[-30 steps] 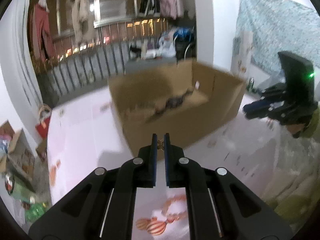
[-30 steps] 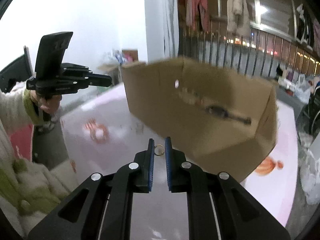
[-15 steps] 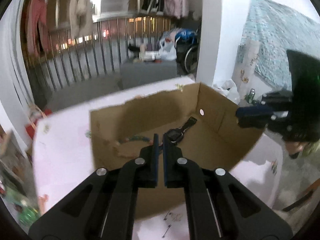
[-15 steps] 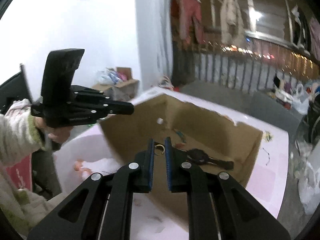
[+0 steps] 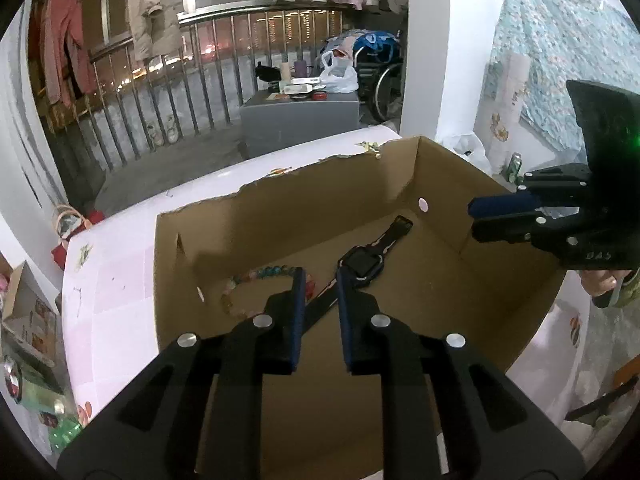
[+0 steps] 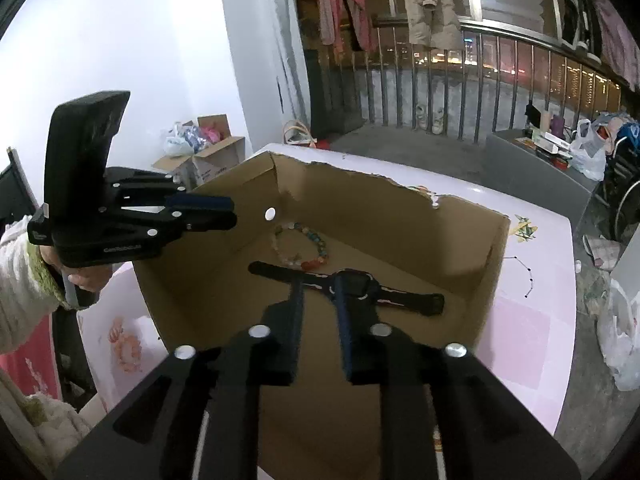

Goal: Organize jewelry
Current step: 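Open the right gripper to drop the gold ring into the box, then move both grippers back to the small earrings on the table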

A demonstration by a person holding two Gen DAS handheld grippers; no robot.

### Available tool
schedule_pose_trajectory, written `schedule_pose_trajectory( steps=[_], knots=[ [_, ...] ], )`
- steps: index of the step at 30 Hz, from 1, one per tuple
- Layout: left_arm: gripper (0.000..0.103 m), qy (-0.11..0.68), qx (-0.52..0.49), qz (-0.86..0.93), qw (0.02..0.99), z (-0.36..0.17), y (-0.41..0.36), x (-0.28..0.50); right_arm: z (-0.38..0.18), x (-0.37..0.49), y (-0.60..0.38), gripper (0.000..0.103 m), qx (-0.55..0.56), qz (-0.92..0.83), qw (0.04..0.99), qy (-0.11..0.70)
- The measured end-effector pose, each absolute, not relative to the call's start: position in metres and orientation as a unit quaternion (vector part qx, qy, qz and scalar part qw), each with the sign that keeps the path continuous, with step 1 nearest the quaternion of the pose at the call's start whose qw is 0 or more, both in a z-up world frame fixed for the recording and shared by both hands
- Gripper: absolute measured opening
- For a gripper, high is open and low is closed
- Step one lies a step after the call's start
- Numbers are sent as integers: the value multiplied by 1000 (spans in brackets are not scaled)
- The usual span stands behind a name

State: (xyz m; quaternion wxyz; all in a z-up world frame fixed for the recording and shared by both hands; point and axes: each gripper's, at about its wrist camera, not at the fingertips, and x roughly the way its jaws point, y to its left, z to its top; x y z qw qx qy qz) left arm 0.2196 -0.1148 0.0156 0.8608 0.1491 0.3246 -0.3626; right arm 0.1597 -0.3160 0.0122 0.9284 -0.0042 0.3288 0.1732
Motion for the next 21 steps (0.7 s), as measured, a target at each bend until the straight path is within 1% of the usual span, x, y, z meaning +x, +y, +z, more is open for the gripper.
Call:
schedule_pose_trajectory(
  steps=[2, 3, 4, 6, 15, 21],
  knots=[
    [17, 325, 144, -356, 864, 16, -109, 221, 13, 158, -318, 23, -2, 171, 930, 326],
    [17, 325, 141, -354, 866, 17, -106, 222, 15, 157, -321, 25, 0, 170, 931, 323],
    [19, 324, 138, -352, 867, 18, -103, 222, 16, 155, -323, 28, 1, 168, 933, 319],
    [21, 320, 131, -348, 872, 21, -97, 220, 19, 152, -325, 31, 1, 166, 935, 313],
    [22, 302, 110, -342, 883, 34, -73, 209, 30, 130, -330, 32, 2, 163, 943, 290],
    [22, 285, 90, -350, 888, 45, -47, 179, 36, 95, -329, 32, 6, 172, 947, 272]
  ],
)
